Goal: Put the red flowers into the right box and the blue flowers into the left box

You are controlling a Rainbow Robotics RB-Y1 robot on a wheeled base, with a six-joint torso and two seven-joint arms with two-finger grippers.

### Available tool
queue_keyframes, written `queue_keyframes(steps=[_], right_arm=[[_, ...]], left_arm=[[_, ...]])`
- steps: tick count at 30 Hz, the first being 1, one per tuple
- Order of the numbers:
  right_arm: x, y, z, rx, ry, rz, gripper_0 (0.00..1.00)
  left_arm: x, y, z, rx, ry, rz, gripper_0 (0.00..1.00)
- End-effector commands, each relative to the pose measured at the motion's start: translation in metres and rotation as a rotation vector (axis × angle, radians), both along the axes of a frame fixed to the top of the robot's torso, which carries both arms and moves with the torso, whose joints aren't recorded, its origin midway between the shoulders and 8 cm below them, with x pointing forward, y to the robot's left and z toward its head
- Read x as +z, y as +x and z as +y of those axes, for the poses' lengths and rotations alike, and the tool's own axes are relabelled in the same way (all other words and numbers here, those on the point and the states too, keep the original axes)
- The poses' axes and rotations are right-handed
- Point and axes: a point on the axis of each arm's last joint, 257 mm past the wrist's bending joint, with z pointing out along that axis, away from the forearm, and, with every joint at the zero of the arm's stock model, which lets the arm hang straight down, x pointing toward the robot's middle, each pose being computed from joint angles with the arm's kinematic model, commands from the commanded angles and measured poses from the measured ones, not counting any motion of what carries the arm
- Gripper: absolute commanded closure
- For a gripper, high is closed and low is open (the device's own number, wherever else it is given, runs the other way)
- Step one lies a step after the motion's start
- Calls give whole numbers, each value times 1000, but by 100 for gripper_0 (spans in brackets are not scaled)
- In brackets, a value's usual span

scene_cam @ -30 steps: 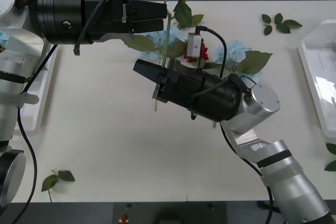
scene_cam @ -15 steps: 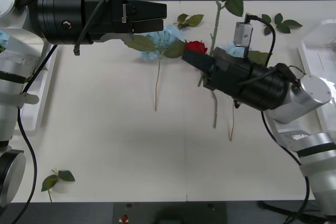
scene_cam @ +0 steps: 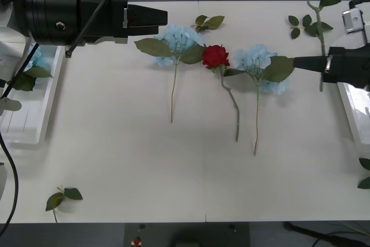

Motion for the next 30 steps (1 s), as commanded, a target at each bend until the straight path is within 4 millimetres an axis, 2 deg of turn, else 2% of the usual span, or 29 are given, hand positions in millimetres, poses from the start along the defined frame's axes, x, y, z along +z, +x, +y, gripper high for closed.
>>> queue_keyframes(steps=[1,2,3,4,7,9,11,13,16,22,30], right_arm=[[10,15,-79,-129,-146,24,100],[7,16,-99,-156,-196,32,100],[7,15,-110,-170,-218,38,100],[3,14,-139,-211,-292,56,100],[-1,10,-176,-260,-394,79,100],[-3,3,-221,-320,-500,116,100],[-6,-3,-251,-365,-551,149,100],[-10,-8,-272,-399,-585,174,100],[-24,-18,-310,-457,-668,221,100],[-35,-19,-354,-538,-803,223,100],[-62,-8,-367,-586,-878,203,100]], left_arm=[[-23,13,22,58,151,-72,0],[-31,19,28,80,187,-75,0],[-34,22,30,92,205,-76,0],[-43,29,36,117,249,-84,0],[-56,38,44,153,309,-90,0],[-73,49,54,196,391,-98,0],[-84,56,61,223,453,-106,0],[-93,62,66,244,501,-109,0],[-110,69,73,273,592,-116,0],[-139,75,75,343,710,-48,0],[-164,80,61,435,797,19,0]])
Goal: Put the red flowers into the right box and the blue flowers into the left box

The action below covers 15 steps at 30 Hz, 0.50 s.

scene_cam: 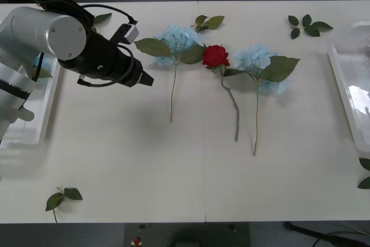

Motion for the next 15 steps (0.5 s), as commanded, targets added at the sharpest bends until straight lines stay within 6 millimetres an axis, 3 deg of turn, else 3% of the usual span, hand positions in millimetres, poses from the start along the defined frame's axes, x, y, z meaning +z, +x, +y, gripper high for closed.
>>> queue_keyframes(steps=[1,5,13,15], right_arm=[[0,13,-1,22,-67,-22,100],[-12,9,-13,19,-141,18,100],[-28,16,-9,41,-184,23,100],[-28,18,-10,41,-191,16,86]], left_arm=[[25,12,-26,62,-18,-34,0],[20,16,-37,113,-1,-37,0],[11,18,-50,191,80,-53,0],[9,19,-53,214,102,-54,0]])
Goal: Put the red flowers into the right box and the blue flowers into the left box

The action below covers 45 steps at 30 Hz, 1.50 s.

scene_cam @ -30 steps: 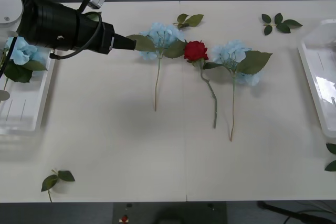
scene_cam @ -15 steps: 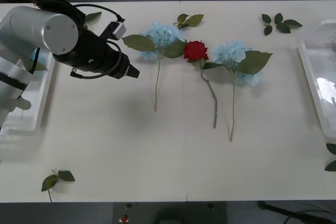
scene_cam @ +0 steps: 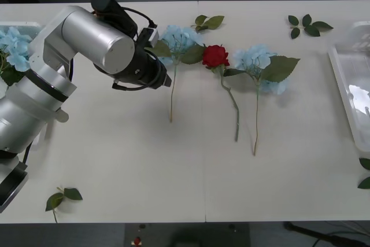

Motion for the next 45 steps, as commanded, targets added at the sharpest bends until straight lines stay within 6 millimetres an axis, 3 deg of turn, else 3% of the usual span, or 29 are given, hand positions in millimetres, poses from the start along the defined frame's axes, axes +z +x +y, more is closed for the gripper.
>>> queue_keyframes(steps=[1,5,7,12,19,26,36,45], right_arm=[[31,16,-9,15,-44,-63,74],[26,11,-15,-2,-42,-51,31],[27,12,-16,1,-45,-53,21],[26,12,-15,9,-46,-52,11],[26,11,0,27,19,-52,10],[36,19,66,92,240,-68,10],[52,33,195,14,564,-47,10],[47,38,278,-45,570,-21,10]], left_arm=[[24,11,-19,41,20,-49,0],[16,22,-28,58,45,-42,0],[13,28,-34,59,43,-48,0],[2,39,-48,58,57,-58,0],[-12,50,-53,59,80,-65,0],[-25,58,-59,54,109,-81,0],[-39,58,-64,47,138,-89,0],[-47,56,-61,41,166,-89,0]])
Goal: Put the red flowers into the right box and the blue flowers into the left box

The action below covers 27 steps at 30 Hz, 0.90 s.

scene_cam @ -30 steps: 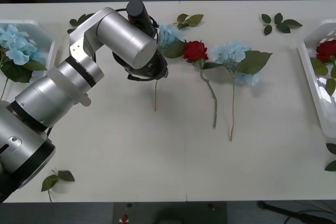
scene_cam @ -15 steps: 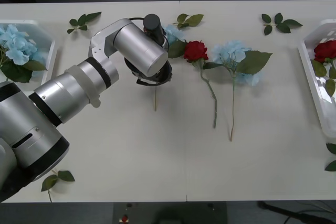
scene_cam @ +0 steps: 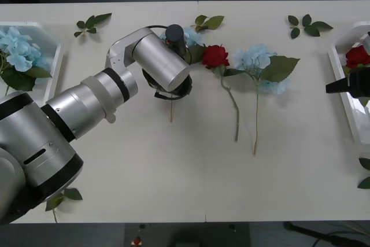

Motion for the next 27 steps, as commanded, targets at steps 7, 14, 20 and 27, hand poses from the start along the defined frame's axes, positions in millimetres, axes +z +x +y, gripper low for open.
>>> queue_keyframes(steps=[7,14,20,27], right_arm=[[6,23,107,-73,89,-7,10],[-4,45,156,-67,46,-35,10],[-25,59,182,-50,-51,-40,10],[-46,81,193,-50,-144,-49,10]], left_arm=[[17,8,-11,-8,14,-48,0],[17,8,-11,0,7,-47,0],[14,8,-10,11,-1,-43,14],[3,18,-7,27,-33,-61,32]])
